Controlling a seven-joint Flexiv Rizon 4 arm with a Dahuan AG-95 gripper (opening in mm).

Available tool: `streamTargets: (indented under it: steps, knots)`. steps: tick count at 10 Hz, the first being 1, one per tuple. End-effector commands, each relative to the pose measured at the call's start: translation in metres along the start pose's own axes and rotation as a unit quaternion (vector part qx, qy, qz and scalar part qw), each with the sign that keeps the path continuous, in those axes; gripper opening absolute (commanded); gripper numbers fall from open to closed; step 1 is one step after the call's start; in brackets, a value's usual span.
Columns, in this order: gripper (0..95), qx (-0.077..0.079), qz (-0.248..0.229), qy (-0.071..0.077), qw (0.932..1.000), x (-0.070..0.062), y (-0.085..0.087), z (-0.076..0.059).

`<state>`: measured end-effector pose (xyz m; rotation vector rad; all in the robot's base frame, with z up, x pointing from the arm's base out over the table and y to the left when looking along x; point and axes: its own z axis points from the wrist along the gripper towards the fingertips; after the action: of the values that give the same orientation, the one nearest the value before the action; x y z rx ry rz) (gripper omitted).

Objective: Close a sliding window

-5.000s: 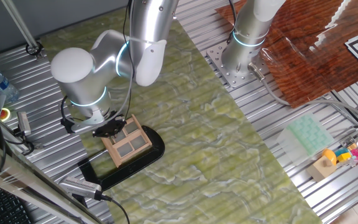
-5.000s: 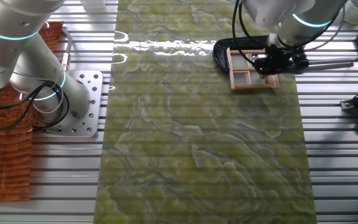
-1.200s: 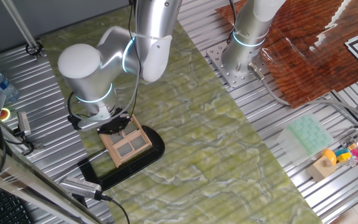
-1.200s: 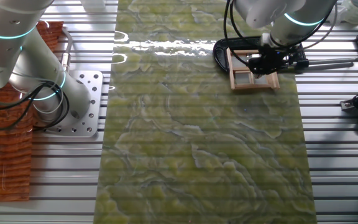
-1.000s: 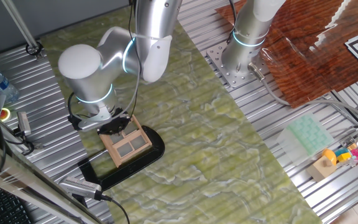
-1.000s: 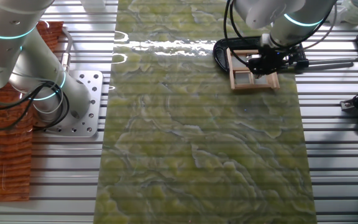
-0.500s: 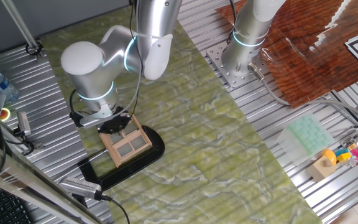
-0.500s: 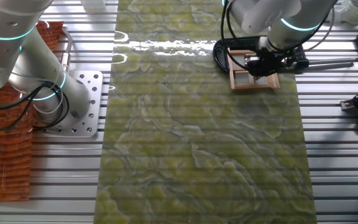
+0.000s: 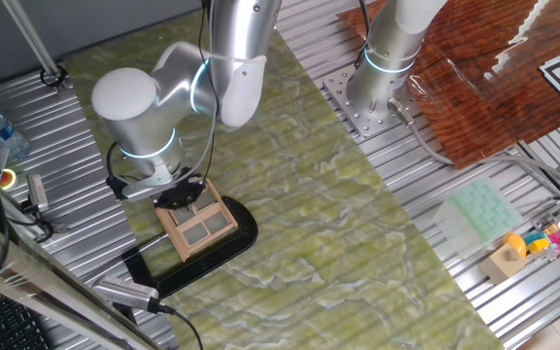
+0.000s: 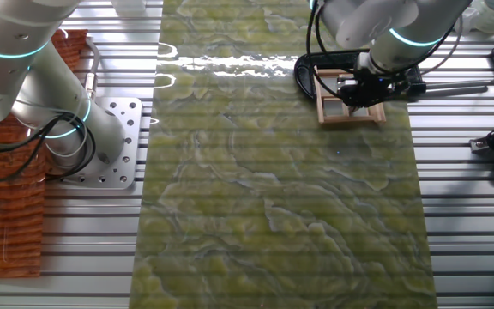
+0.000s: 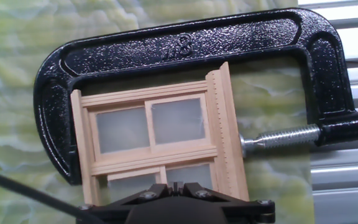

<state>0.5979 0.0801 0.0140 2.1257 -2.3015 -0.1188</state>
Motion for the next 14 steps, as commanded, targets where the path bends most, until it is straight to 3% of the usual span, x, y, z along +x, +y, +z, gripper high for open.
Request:
streamTargets:
  steps: [1,7,12,14]
  knots:
    - [0.0,-0.001,0.001,0.001,1.0,-0.001,0.002,-0.002]
    - [0.0,0.003,0.015,0.001,0.9999,0.0,0.007,-0.001]
    - [0.0,0.001,0.011,0.01,0.9999,-0.01,-0.012,-0.013]
    - [0.0,0.0,0.011,0.009,0.9999,-0.009,-0.014,-0.012]
